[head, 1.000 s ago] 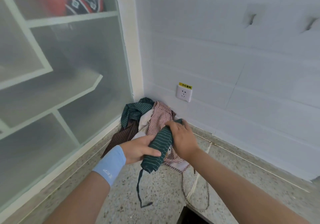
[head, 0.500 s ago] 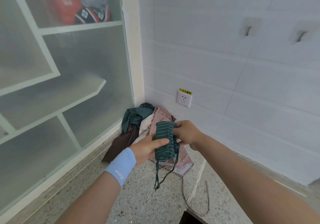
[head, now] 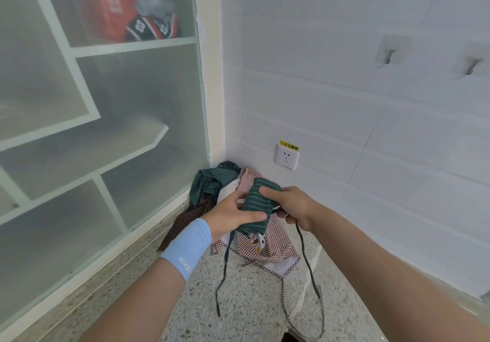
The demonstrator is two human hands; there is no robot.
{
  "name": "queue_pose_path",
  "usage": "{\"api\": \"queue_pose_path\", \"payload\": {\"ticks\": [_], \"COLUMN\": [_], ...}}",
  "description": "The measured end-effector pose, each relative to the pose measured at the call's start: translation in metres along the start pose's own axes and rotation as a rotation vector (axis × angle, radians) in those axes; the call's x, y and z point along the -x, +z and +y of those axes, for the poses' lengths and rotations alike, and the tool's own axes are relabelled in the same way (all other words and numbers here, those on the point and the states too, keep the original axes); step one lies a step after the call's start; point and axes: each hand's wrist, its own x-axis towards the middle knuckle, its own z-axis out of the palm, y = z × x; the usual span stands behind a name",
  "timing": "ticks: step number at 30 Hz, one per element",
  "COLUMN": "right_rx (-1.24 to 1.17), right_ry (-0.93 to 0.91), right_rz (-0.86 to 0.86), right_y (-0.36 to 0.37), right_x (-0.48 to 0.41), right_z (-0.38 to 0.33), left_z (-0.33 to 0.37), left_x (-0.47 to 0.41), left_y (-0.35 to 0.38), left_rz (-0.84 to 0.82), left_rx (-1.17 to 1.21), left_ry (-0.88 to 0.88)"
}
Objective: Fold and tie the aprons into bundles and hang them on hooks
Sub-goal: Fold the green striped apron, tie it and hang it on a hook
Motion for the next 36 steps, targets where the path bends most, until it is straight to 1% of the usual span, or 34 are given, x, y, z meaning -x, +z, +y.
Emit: {"api": "queue_pose_path", "payload": {"ticks": [2,4,6,9,10,12,14,16,18,21,22,24,27,29,31,33,35,36], "right_rx": [-0.016,0.043,0.244,0.714,0.884,1.182,1.358,1.439,1.457,1.433,1.420,1.357,1.186,1.112,1.006,0.914,0.914,0.828], "right_ry": [-0.001,-0.020,-0.035,-0.118,-0.180,-0.355,-0.553,-0.709,-0.791,-0.881,-0.870,-0.790,-0.658,-0.577,-0.515,-0.509,-0.517,-0.489], "right_rz": [-0.005,-0.005,-0.026,-0.107,-0.113,-0.056,-0.001,0.013,0.005,0.012,0.027,0.075,0.173,0.202,0.230,0.275,0.350,0.391], "right_y": [0.001,0.006,0.009,0.007,0.006,0.005,0.002,-0.004,-0.009,-0.009,-0.008,-0.008,-0.010,-0.010,-0.007,-0.005,-0.003,-0.003], "right_x": [0.001,0.003,0.007,0.010,0.010,0.010,0.012,0.013,0.012,0.005,0.003,-0.002,-0.004,-0.005,-0.007,-0.010,-0.016,-0.016], "right_z": [0.004,0.005,0.003,0.004,0.004,0.006,0.000,-0.008,-0.012,-0.009,-0.006,-0.002,0.001,0.003,0.004,0.007,0.013,0.017], "left_z": [-0.004,-0.007,-0.011,-0.010,-0.008,-0.005,-0.003,0.000,0.002,0.008,0.006,0.000,-0.005,-0.007,-0.006,-0.007,-0.009,-0.010], "left_x": [0.002,0.002,-0.002,-0.006,-0.007,-0.007,-0.006,-0.008,-0.008,-0.005,-0.006,-0.008,-0.006,-0.001,0.005,0.002,0.001,-0.001], "left_y": [0.001,0.000,-0.003,-0.008,-0.010,-0.010,-0.006,-0.002,0.003,0.015,0.019,0.025,0.029,0.035,0.040,0.041,0.039,0.037], "left_rz": [0.012,0.051,0.108,0.214,0.216,0.184,0.151,0.142,0.135,0.066,0.042,-0.002,-0.061,-0.094,-0.050,0.035,0.103,0.137], "left_rx": [-0.011,-0.064,-0.130,-0.320,-0.401,-0.536,-0.666,-0.764,-0.836,-0.980,-0.993,-0.953,-0.928,-0.738,-0.476,-0.375,-0.282,-0.194], "left_ry": [0.008,0.013,0.003,0.013,0.023,0.036,0.035,0.035,0.043,0.050,0.048,0.050,0.041,-0.014,-0.042,-0.022,-0.008,-0.017]}}
